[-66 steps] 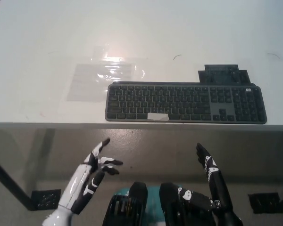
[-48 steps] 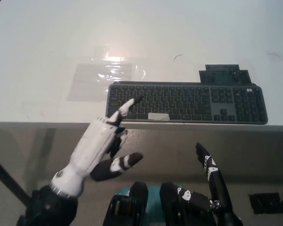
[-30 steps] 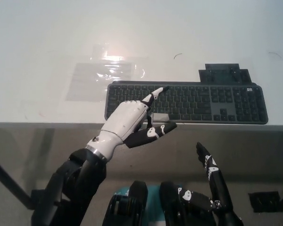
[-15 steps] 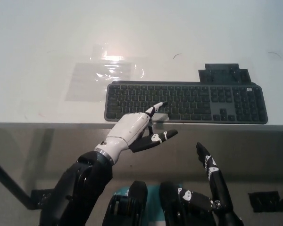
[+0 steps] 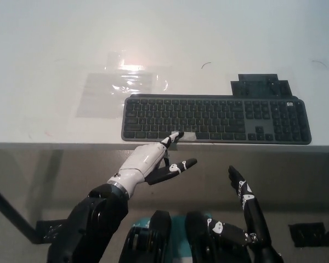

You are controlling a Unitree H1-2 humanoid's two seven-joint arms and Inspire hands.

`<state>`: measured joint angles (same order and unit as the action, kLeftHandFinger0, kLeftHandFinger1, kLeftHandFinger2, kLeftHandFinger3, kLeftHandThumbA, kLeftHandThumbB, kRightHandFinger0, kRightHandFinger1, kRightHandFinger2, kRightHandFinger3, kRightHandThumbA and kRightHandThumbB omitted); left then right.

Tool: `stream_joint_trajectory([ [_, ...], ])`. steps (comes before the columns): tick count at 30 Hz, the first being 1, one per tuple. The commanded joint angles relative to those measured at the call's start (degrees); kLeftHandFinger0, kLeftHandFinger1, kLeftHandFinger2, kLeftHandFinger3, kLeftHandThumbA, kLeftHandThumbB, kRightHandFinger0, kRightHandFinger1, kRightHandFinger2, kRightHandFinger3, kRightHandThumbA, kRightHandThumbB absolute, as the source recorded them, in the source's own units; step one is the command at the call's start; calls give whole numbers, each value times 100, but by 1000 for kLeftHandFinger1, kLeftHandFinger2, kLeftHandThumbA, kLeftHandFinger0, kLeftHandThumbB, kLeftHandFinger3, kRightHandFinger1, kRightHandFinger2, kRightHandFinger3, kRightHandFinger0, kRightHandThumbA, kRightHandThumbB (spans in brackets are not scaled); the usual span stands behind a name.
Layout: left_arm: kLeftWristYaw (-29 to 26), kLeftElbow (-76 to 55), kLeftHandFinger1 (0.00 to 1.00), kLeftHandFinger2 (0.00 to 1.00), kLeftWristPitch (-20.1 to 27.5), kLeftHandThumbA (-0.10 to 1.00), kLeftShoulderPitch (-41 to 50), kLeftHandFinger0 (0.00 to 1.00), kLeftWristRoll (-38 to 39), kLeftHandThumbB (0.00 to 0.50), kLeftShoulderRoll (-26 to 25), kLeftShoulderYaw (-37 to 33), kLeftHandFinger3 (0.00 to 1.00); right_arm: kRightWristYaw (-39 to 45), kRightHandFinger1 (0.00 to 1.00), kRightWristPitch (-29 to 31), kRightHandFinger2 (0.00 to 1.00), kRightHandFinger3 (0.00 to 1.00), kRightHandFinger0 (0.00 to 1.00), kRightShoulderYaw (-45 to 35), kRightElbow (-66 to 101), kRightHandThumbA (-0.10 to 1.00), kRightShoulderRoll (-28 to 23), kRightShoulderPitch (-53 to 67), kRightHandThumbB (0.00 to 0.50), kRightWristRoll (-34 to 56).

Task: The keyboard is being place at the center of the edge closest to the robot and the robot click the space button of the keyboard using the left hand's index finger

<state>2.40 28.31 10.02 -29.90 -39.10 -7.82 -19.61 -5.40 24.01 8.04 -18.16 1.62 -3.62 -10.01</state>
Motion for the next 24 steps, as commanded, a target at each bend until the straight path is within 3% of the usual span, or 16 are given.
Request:
stream_joint_trajectory([
  [1, -332, 295, 120, 299, 143, 1000, -280, 0, -30, 379, -17, -60, 1000, -67, 1000, 292, 1000, 1000, 1000, 29, 141, 1000, 8, -128, 324, -64],
  [5, -507, 708, 187, 345, 160, 1000, -273, 36, -77, 360, 28, -141, 1000, -95, 1000, 292, 1000, 1000, 1000, 27, 122, 1000, 15, -140, 329, -97],
  [7, -565, 905, 148, 252, 212, 1000, -277, 2, -47, 357, 37, -176, 1000, -85, 1000, 292, 1000, 1000, 1000, 30, 122, 1000, 10, -142, 330, -80],
  [9, -654, 1094, 150, 241, 306, 1000, -252, 0, -53, 339, 43, -239, 1000, -91, 1000, 292, 1000, 1000, 1000, 27, 132, 1000, 12, -135, 337, -62],
  [15, -842, 1324, 135, 209, 411, 1000, -195, 0, -124, 356, 75, -447, 1000, -111, 1000, 292, 1000, 1000, 1000, -6, 120, 1000, 33, -163, 352, -69],
  [20, -564, 410, 172, 237, 339, 1000, 175, 0, -67, 383, 11, -559, 1000, -113, 1000, 292, 1000, 1000, 1000, -1, 105, 1000, 32, -157, 356, -91],
  [24, -364, -1341, 88, 135, 334, 1000, 699, 0, 14, 385, -73, -592, 1000, -103, 1000, 292, 1000, 1000, 1000, 10, 123, 1000, 12, -158, 336, -106],
])
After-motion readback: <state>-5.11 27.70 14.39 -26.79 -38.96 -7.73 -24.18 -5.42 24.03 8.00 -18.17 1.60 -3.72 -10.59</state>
